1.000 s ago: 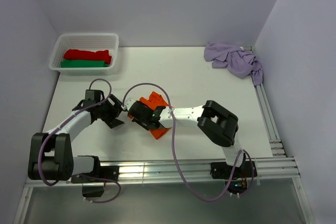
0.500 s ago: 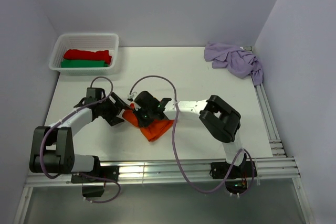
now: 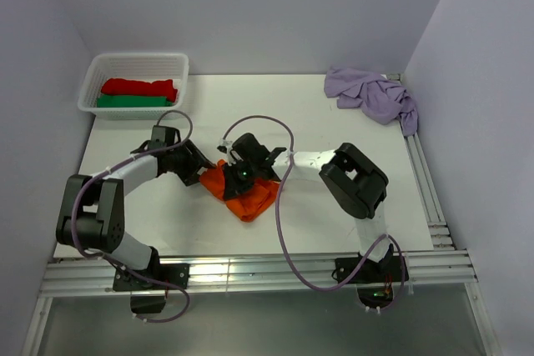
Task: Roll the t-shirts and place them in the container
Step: Roll the tshirt
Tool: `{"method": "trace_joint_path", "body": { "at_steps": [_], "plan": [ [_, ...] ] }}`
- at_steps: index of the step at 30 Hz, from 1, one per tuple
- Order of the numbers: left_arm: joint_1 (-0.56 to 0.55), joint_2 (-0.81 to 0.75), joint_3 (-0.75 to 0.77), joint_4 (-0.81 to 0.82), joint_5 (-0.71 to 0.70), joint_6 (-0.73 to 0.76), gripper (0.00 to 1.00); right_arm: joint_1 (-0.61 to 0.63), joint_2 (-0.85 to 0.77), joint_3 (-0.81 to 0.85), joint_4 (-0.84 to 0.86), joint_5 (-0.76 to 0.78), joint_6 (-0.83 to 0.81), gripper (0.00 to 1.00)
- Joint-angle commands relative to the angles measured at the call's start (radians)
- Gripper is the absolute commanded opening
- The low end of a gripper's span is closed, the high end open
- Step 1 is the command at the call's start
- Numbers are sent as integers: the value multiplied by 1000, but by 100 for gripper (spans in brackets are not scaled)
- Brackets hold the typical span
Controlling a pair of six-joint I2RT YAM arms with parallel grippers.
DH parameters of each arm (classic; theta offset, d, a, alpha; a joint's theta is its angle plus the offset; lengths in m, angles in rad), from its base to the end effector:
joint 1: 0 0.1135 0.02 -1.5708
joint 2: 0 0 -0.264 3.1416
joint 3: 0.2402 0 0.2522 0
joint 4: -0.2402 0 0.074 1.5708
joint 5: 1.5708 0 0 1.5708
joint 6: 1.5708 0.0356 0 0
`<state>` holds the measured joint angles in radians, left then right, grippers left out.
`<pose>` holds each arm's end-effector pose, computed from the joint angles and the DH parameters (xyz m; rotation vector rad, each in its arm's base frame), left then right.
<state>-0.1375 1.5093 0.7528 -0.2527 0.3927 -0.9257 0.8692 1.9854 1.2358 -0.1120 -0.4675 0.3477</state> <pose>0.2755 -0.0519 0.1620 -0.9016 2.5750 -0.8653 0.2559 0.3277 0.1519 -0.8974 2.4687 1.0649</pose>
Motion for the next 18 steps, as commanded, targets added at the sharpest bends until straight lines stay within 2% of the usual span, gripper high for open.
{"method": "trace_joint_path", "body": {
  "at_steps": [1, 3, 5, 6, 7, 9, 11, 13, 14, 15, 18],
  "plan": [
    [-43, 35, 82, -3, -51, 18, 59, -4, -3, -28, 43, -66, 17, 0],
    [-60, 57, 106, -23, -63, 18, 48, -9, -3, -39, 61, -82, 23, 0],
    [-65, 69, 117, -43, -64, 21, 41, -21, -7, -62, 101, -106, 42, 0],
    [-65, 80, 128, -54, -66, 24, 32, -24, -7, -68, 109, -112, 46, 0],
    [-66, 83, 132, -62, -64, 28, 27, -27, -4, -70, 109, -120, 51, 0],
    [-66, 83, 143, -94, -66, 33, 20, -32, 0, -71, 109, -120, 51, 0],
    [-66, 74, 154, -120, -71, 34, 20, -33, -3, -73, 138, -108, 45, 0],
    [-68, 71, 164, -141, -77, 37, 27, -36, -7, -76, 143, -94, 42, 0],
    [-68, 74, 174, -181, -87, 41, 37, -38, -8, -75, 140, -89, 39, 0],
    [-68, 78, 196, -203, -107, 45, 60, -38, -10, -75, 138, -89, 33, 0],
    [-65, 68, 220, -235, -114, 80, 77, -42, -13, -84, 143, -106, 30, 0]
  ]
}}
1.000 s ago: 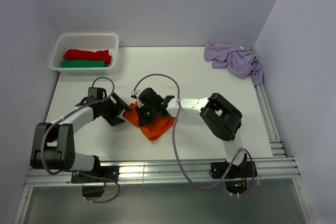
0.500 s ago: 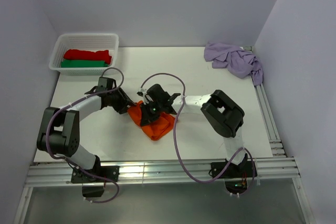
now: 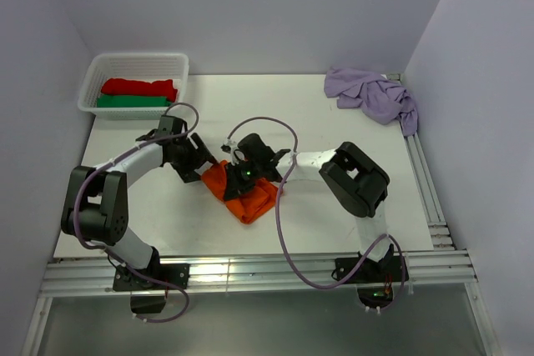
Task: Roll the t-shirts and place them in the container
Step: Roll the tshirt
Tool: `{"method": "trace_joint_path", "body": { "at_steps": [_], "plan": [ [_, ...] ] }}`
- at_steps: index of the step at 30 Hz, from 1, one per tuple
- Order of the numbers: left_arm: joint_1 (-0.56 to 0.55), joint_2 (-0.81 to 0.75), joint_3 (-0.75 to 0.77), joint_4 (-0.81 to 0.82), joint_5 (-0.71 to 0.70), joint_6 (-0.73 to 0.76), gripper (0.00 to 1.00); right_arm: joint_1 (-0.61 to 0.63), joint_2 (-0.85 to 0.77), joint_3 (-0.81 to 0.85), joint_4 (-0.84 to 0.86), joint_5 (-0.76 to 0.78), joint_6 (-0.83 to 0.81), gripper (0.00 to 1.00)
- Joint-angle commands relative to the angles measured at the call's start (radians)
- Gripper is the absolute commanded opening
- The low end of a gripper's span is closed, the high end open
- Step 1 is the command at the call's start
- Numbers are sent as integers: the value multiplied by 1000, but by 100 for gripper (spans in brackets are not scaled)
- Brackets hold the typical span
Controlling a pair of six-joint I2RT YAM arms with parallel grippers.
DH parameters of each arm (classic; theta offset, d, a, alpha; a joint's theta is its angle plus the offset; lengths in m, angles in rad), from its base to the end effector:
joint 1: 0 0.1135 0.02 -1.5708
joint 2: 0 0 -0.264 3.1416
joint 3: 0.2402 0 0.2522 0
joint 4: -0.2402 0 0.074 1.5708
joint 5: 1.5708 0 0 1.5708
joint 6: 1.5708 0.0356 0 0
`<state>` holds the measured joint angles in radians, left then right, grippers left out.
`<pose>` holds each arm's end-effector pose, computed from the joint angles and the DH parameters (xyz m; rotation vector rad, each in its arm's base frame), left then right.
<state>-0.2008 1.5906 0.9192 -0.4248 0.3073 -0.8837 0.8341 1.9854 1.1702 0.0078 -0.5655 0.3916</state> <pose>0.2954 -0.0711 0.1760 -0.8397 2.6766 -0.7217 0.2613 0.3164 0.1428 -0.8562 2.4410 1.2039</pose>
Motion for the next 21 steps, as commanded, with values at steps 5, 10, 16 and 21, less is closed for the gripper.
{"method": "trace_joint_path", "body": {
  "at_steps": [5, 10, 16, 21],
  "plan": [
    [34, -72, 0, -10, 36, 112, 78, -58, -23, -76, 115, -94, 50, 0],
    [118, -175, -140, 135, 170, 111, 79, -125, 15, -125, 239, -236, 147, 0],
    [120, -254, -250, 242, 248, 108, 79, -219, 111, -184, 476, -405, 327, 0],
    [106, -296, -321, 385, 289, 98, 83, -268, 177, -191, 566, -525, 403, 0]
  ]
}}
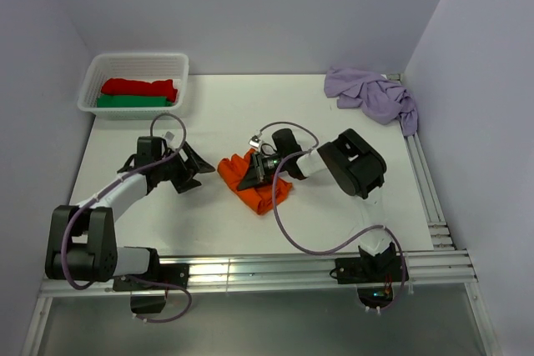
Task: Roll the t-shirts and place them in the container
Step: Roll the tshirt
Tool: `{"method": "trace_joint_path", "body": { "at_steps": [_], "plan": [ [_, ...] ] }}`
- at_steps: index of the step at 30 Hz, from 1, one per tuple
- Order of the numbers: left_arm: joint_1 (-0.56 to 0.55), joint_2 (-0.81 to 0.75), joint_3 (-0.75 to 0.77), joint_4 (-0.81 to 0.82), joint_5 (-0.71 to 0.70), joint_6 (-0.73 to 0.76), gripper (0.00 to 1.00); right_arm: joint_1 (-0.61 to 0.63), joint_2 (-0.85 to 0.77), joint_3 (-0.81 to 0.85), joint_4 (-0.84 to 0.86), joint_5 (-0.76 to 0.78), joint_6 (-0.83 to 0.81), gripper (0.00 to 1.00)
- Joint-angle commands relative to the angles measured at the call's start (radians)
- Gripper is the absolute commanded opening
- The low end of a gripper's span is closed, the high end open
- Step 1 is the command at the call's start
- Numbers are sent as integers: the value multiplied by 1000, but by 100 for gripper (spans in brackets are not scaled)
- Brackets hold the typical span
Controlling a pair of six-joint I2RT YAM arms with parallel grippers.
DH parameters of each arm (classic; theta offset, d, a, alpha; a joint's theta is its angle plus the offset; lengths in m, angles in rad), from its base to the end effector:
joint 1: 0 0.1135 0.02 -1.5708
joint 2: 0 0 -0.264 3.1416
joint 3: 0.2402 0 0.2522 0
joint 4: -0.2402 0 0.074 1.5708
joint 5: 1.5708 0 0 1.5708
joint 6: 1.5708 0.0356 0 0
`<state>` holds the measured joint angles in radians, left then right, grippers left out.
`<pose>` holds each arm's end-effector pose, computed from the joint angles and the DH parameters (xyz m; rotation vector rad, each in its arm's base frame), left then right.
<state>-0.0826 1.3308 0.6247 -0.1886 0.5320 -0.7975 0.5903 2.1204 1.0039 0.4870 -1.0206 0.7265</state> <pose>0.2457 -0.0385 0.1750 -0.6677 2.4905 -1.0171 0.3106 0.2446 0.0903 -0.5128 2.4138 1.7896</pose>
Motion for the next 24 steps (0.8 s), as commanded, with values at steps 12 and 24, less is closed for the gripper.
{"method": "trace_joint_path", "body": {
  "at_steps": [12, 24],
  "plan": [
    [-177, 5, -235, 710, -53, -140, 86, -66, 107, -42, 188, -136, 174, 0],
    [-207, 237, -287, 1032, -104, -215, 85, -66, 119, -27, 229, -148, 232, 0]
  ]
}}
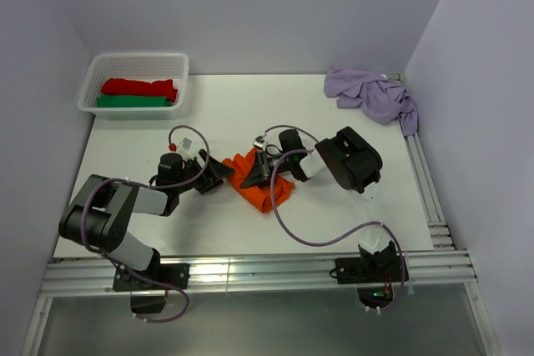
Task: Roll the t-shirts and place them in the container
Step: Roll the tshirt
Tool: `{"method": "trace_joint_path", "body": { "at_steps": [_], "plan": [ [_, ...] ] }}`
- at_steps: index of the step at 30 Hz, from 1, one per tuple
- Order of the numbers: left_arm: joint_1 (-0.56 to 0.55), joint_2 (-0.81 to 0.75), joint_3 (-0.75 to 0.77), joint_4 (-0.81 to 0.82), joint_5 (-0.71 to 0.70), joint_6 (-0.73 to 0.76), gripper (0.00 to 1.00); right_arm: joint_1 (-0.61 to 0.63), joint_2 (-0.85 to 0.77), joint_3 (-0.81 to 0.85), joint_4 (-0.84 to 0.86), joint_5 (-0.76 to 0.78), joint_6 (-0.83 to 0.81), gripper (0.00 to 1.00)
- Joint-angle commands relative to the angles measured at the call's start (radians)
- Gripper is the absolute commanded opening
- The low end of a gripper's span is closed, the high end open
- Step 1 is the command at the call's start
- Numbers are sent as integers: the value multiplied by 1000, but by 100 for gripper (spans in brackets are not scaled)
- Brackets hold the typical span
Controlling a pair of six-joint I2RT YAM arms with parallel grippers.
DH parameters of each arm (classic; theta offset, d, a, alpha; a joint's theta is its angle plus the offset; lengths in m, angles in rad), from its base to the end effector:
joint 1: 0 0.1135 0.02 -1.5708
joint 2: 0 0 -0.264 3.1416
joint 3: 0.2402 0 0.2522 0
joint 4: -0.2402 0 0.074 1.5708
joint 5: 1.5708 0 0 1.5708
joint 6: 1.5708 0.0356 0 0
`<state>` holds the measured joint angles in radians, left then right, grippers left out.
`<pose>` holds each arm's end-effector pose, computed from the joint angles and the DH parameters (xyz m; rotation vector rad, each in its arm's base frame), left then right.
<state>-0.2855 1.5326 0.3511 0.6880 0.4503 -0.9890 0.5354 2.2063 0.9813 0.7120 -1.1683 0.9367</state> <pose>0.2372 -0.0858 0.1232 -0.4828 2.2032 -1.2059 0.3211 0.2286 0.0727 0.4037 -2.3798 -1.9866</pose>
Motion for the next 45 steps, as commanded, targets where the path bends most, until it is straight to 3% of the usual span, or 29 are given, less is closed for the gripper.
{"method": "trace_joint_path", "body": {
  "at_steps": [1, 18, 22, 25, 28, 32, 36, 37, 40, 45],
  "plan": [
    [-6, 50, -14, 197, -21, -26, 85, -11, 33, -4, 13, -2, 25, 0],
    [-55, 291, 68, 435, -48, -79, 70, -11, 41, 17, -9, -11, 28, 0],
    [-66, 276, 86, 366, -65, -57, 64, -11, 36, 22, -17, -8, 22, 0],
    [-67, 216, 110, 262, -78, -17, 59, -11, 21, 25, -46, 5, 2, 11],
    [-69, 181, 147, 145, -100, 19, 45, -11, 0, 26, -59, 15, -10, 29],
    [-69, 164, 175, 53, -116, 52, 18, -12, -65, 36, -147, 41, -87, 37],
    [-69, 166, 189, 8, -114, 59, 16, -11, -118, 59, -308, 70, -183, 45],
    [-69, 164, 195, -19, -120, 62, 15, -12, -131, 63, -339, 88, -206, 57],
    [-69, 156, 215, -86, -131, 78, 14, -11, -200, 71, -457, 145, -297, 73],
    [-70, 136, 241, -168, -151, 105, 14, -9, -336, 97, -696, 278, -452, 76]
  ]
}}
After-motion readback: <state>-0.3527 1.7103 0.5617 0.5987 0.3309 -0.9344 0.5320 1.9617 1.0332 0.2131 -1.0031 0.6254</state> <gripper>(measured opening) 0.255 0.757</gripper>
